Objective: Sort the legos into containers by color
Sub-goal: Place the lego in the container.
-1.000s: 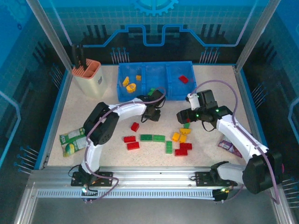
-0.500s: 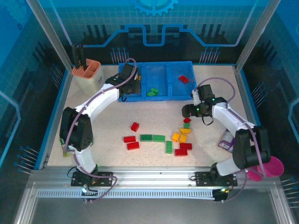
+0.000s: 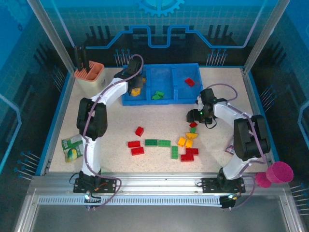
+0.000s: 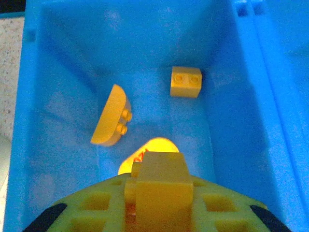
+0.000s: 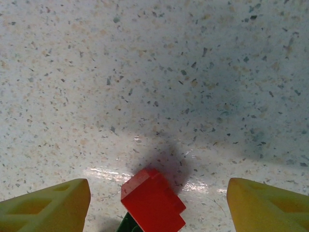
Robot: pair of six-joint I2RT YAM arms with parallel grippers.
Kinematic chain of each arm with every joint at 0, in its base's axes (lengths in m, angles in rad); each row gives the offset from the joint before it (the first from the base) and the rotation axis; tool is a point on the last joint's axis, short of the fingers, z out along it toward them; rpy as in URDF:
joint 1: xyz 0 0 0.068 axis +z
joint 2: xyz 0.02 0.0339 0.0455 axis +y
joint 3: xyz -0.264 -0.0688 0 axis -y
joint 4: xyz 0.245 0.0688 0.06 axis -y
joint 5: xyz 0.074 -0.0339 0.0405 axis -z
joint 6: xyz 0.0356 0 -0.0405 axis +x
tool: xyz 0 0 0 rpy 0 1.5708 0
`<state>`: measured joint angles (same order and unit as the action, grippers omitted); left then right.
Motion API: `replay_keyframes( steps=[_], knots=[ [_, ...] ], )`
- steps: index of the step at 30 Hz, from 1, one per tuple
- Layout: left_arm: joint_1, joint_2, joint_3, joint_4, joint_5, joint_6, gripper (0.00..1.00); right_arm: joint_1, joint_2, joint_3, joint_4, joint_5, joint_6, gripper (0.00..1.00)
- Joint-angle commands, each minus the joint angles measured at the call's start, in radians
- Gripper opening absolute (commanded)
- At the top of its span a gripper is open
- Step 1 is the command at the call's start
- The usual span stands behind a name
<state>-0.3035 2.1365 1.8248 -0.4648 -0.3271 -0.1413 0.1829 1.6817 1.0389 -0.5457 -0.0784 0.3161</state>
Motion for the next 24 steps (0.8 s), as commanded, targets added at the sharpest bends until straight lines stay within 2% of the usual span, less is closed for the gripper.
replay_keyframes(
  steps=[1, 16, 24],
  knots=[
    [0.009, 0.048, 0.076, 0.003, -0.024, 0.026, 0.19, -0.004, 0.007, -0.003, -0.02, 0.011, 0.044, 0.76],
    [0.021, 0.164, 0.172, -0.018, -0.009, 0.026, 0.28, 0.012, 0.046, -0.012, -0.028, 0.008, 0.083, 0.75],
    [0.024, 0.155, 0.16, -0.006, -0.002, 0.028, 0.39, 0.034, 0.084, 0.016, -0.039, 0.023, 0.088, 0.65]
  ],
)
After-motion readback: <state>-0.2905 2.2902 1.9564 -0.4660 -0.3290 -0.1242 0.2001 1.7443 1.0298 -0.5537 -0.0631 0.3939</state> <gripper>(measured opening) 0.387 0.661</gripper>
